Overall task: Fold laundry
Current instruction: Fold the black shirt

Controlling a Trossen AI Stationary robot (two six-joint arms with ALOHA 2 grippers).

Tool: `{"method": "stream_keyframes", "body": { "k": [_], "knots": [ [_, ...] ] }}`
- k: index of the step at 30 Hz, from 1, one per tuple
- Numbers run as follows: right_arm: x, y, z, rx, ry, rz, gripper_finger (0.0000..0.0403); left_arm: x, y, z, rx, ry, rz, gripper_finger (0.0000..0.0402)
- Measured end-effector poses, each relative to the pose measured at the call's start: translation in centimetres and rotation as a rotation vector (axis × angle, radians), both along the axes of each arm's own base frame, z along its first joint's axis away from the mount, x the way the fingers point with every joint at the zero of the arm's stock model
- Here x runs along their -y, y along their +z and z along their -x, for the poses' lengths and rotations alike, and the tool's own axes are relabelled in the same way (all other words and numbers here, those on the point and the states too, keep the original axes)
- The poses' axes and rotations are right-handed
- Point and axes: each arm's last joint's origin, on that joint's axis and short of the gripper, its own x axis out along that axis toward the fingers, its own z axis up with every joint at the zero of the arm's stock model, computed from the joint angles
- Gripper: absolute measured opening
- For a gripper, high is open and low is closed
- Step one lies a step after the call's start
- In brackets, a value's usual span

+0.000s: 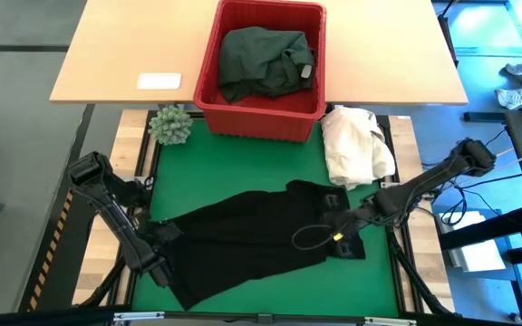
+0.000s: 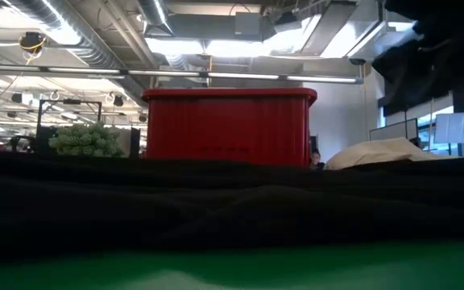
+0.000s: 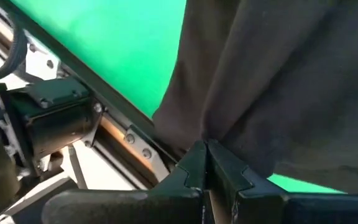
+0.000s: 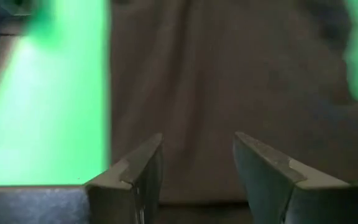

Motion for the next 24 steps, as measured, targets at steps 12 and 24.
{"method": "stream_keyframes", "body": {
  "k": [12, 24],
  "knots": [
    [3.7, -0.7, -1.8, -0.002, -0.151, 0.084, 0.0193, -0.5, 1.3, 0.5, -0.090, 0.054, -0.079, 0.0000],
    [4.0, -1.1, -1.5, -0.066, -0.152, 0.090, 0.0193, -1.7, -1.4, 2.1, -0.250, 0.143, -0.040, 0.0000]
  ]
}}
